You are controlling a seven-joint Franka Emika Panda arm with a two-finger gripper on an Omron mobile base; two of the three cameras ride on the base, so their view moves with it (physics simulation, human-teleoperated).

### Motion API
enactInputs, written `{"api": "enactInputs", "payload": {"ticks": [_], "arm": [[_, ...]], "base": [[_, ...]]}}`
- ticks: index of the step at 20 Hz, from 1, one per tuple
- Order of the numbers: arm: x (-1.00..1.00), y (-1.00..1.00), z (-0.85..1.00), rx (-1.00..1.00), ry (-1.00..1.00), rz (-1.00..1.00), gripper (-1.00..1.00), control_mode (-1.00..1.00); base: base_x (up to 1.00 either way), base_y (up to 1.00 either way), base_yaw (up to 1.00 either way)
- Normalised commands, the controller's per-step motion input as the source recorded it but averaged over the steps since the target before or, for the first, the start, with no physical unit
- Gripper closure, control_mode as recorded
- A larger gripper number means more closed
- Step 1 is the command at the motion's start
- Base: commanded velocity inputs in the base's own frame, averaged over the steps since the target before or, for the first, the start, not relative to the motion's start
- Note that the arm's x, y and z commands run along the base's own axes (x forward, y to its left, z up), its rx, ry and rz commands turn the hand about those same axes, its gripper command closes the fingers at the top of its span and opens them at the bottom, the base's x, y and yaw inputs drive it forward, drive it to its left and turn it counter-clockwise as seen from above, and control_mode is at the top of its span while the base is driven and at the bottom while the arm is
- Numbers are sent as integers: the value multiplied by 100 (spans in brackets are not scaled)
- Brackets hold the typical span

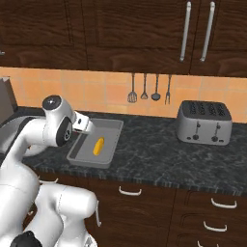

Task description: Place one corn and one chicken drumstick in each tupperware on the nearby counter, to pack two identical lunches.

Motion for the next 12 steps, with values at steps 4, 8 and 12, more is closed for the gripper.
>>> {"api": "enactInputs", "payload": {"ticks": [4, 8, 12], "arm": [[59, 10, -47, 0, 1, 0, 100, -100], [67, 0, -62, 0, 0, 0, 100, -100], [84, 4, -62, 1, 1, 0, 100, -100]], "base": [[0, 0, 0], [0, 0, 0], [0, 0, 0]]}}
